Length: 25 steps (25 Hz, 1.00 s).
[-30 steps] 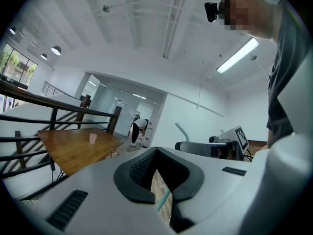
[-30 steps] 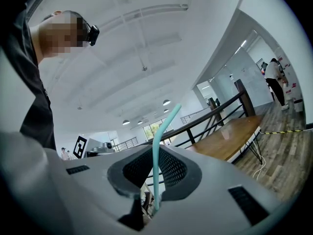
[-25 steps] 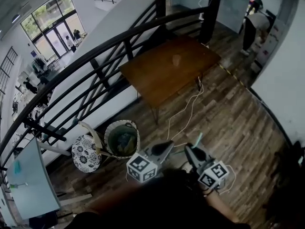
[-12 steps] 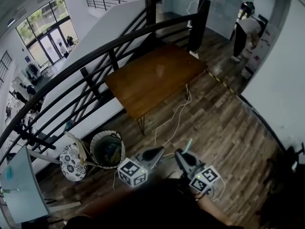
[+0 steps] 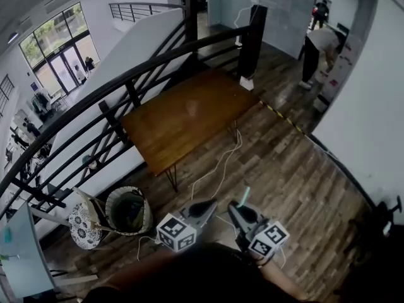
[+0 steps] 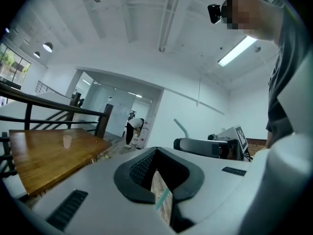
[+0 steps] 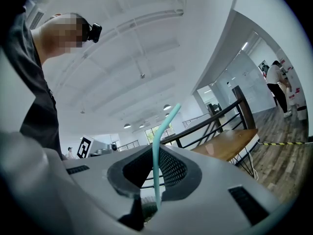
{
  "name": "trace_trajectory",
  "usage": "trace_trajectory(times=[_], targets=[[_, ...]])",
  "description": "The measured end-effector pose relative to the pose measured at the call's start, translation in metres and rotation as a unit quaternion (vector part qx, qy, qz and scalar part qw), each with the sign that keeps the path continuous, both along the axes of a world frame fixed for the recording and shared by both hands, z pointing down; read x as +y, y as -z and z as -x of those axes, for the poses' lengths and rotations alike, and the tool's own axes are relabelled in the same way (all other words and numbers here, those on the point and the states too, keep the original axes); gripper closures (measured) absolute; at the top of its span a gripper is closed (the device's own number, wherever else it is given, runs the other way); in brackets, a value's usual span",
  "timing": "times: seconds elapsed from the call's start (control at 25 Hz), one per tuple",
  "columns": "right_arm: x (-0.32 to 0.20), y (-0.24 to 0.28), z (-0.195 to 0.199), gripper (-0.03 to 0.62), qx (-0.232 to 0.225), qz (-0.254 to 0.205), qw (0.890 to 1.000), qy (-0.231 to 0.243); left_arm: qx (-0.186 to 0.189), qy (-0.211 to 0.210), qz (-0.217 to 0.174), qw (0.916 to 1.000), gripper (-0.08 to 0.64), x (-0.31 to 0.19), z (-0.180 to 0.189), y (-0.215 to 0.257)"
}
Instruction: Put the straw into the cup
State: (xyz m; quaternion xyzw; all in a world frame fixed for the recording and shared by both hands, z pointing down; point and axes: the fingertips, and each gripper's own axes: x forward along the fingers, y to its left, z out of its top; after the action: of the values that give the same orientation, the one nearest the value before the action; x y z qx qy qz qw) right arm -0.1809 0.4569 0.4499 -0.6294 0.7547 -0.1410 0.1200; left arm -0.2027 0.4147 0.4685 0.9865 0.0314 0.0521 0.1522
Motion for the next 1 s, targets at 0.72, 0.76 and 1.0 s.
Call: trace_trajectory(times=[0.72,0.76,1.0], targets=[[0.007,-0.016,-0.088,0.554,-0.014,0.014,0.999,-0.037,-0.012,-0.036,0.007,0.9992,0.549,0.001,-0.096,-0.012],[0.005,-0.017,-0.092,0.554,-0.013,0.015,0.999,-0.039,-0.012,-0.038,0.005,0.9992,0.549,-0.001,-0.100,-0.013],[-0.014,-0.023,-0.109,0.554,-0.014,0.021,0.999,-0.044,-0.018,-0.048,0.004,0.9987,0.549,-0.019,-0.120,-0.023]])
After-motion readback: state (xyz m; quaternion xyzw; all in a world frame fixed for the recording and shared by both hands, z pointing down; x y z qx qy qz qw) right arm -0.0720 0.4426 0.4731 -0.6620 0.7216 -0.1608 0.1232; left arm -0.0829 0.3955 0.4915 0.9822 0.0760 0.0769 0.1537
